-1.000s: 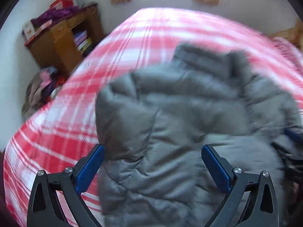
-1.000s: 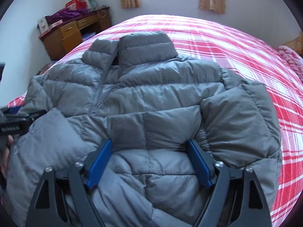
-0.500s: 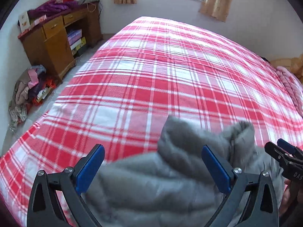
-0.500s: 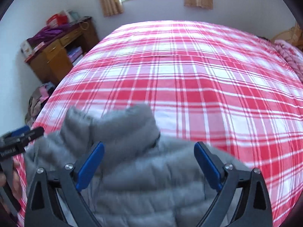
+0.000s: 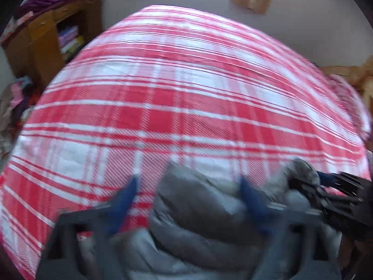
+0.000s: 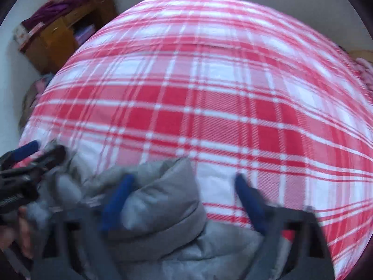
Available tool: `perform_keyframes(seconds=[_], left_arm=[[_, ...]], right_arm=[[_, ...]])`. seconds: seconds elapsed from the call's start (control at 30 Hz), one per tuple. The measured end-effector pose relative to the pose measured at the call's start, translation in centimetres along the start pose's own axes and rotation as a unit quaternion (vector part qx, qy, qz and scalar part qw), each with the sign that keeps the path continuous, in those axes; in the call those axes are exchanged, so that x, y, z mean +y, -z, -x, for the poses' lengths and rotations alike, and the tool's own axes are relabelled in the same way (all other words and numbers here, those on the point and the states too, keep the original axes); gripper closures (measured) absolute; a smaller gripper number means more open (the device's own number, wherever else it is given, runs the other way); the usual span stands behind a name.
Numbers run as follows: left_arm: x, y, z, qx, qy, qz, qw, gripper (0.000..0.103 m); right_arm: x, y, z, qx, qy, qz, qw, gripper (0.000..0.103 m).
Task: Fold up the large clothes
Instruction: 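Lift the held hem with both tools and fold it toward the collar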
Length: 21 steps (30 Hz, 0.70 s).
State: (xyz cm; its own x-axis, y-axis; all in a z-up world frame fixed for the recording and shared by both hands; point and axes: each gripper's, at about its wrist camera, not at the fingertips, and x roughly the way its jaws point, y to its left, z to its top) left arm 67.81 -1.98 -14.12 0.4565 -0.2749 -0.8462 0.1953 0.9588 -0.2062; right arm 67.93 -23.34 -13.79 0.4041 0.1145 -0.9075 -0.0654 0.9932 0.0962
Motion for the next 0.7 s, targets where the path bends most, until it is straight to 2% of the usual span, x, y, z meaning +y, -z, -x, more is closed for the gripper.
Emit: perform_keyframes(seconds=[0.03,0.13,0.2,0.27,0.33,0.53,0.7], left_arm=[[-0.3,0.6,0.6,0.008,0.004,-0.014,0.9999,0.06],[-0.8,2.3,3.6,-0.025,0.014,-0.048,0.9985,0.073],[-0.8,3.4,5.6,-0.04,0.019,-0.058,0.9973,0.079],[-0.6,4.8,7.5,-0.055,0.029,-0.066,0.9959,0.081],[-0.7,6.7,8.9,-0.071,0.016,-0.092,0.9931,0.082],[-0.7,11.5,8.1,-0.068,-0.014,-0.123,0.99,0.083],[0.6,12.7,6.2,-0.056,-0.023,-0.107,0.9924,0.083]], right_arm=[[0.1,0.3,0.1,0.008,-0.002,0.009,1.0,0.073],[0.5,1.9,1.9,-0.005,0.017,0.051,0.999,0.088],[0.3,3.1,3.4,-0.017,0.021,0.061,0.998,0.091],[0.0,4.3,5.2,-0.033,0.021,0.065,0.997,0.092],[-0.2,5.9,6.9,-0.044,0.017,0.071,0.996,0.093],[-0.5,10.0,8.5,-0.068,0.017,0.07,0.995,0.096],[-1.0,13.2,6.1,-0.061,0.033,0.069,0.995,0.097]])
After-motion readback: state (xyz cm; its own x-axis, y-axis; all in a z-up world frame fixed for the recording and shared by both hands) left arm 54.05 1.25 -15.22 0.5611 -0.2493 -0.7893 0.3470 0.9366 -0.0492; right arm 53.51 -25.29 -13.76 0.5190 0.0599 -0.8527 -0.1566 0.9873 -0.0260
